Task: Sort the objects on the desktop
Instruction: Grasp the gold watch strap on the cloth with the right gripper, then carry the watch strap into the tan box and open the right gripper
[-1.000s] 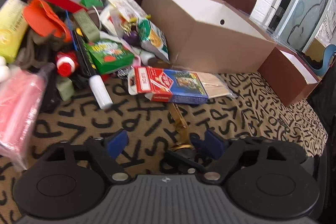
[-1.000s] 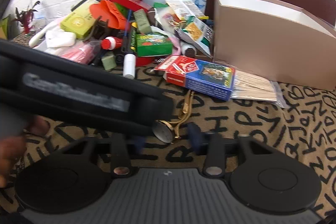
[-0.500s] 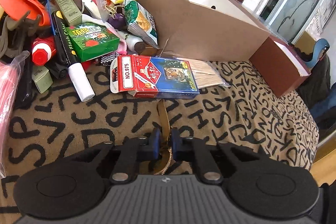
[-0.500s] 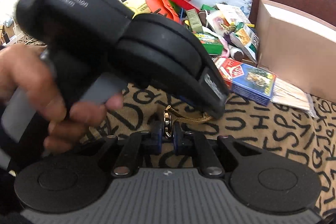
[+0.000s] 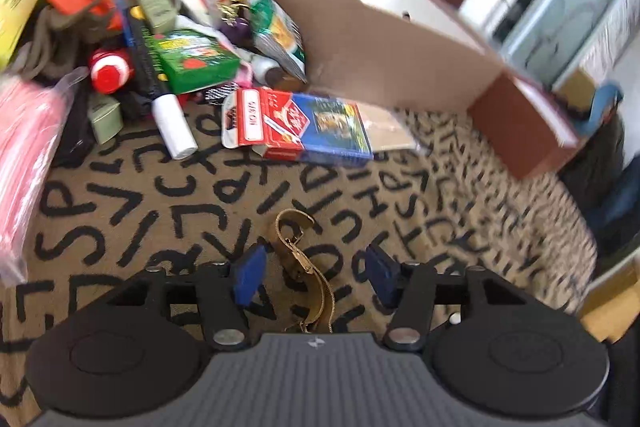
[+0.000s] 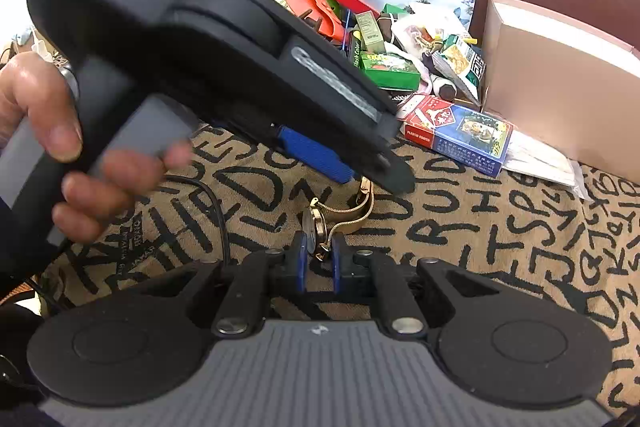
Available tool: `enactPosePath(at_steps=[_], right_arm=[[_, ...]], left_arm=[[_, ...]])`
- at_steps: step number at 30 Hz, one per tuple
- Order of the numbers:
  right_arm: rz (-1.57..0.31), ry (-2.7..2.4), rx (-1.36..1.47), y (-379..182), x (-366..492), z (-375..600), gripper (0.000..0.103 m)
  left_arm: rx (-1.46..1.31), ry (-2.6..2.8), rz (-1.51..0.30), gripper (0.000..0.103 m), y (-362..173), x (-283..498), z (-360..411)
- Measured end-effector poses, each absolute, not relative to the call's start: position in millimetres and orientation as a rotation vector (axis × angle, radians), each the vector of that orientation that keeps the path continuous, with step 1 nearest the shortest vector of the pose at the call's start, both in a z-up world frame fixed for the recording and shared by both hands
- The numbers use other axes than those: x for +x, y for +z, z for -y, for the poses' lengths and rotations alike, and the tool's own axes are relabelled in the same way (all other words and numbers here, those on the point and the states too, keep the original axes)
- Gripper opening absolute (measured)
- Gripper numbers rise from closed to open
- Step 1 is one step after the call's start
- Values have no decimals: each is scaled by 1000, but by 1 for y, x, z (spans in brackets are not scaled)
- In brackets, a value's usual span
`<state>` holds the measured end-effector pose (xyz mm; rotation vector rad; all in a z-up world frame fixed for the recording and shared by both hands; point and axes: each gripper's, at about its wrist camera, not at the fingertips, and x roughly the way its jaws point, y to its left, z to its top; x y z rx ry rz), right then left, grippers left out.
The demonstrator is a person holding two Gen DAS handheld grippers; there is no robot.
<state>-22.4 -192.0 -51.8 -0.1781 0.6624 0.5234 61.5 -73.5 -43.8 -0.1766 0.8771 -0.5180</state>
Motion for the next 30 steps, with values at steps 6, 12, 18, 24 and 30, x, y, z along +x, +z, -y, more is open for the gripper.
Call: enactPosePath(at_steps=[6, 12, 18, 24, 30], right_arm=[[-642, 518, -151, -56, -25, 194, 12], [-610, 546, -105, -51, -29, 199, 8], [-512, 551, -132, -24, -34, 204, 7], [-392, 512, -170, 13, -27, 219, 7], [-252, 424, -270, 54, -11, 239, 6]], left_arm=[[-164, -501, -848, 12, -51, 66, 66], [-286, -532, -865, 3, -43, 66, 55], [-283, -595, -765, 3, -4, 61, 67], [-243, -661, -662, 3, 37, 72, 87], [-177, -732, -543, 3, 83, 92, 126]])
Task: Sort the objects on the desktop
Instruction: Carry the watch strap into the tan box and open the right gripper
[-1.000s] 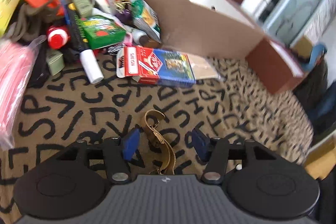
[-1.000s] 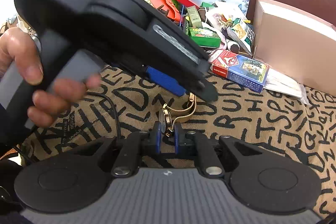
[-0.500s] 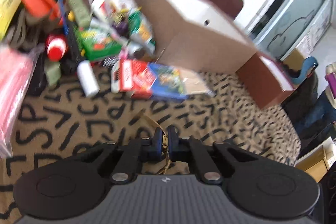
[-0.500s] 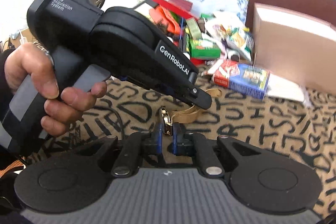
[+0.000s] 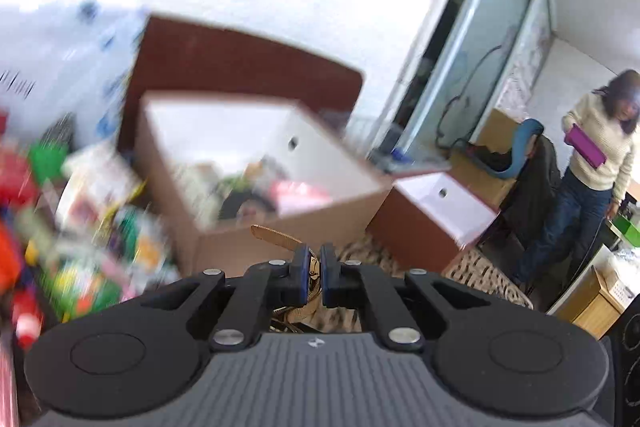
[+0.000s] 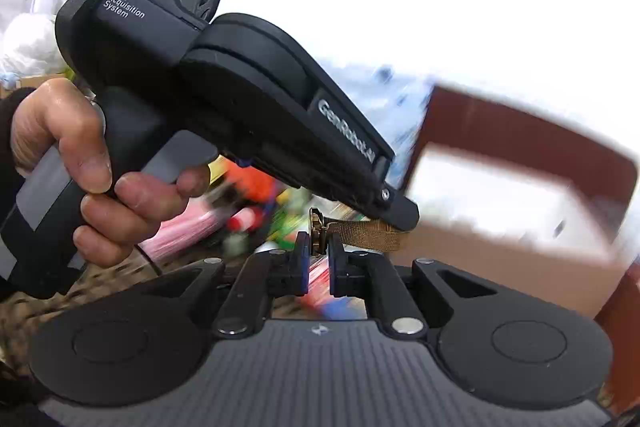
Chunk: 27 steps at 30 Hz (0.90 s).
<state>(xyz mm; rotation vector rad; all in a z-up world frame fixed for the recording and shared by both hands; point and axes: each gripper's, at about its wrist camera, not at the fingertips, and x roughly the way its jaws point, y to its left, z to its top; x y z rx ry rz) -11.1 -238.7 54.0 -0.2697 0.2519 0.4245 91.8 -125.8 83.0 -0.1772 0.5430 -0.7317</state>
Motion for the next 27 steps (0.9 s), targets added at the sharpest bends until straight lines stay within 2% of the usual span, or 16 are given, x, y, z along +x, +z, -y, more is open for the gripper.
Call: enactPosePath(at_steps=[10, 27], right_arm=[[-178, 342, -387, 89, 50, 273, 7], [-410, 359, -324, 59, 216, 312, 7]], left_arm=[[-168, -757, -469, 3, 118, 149, 175], [-185, -649, -582, 4, 59, 297, 223]])
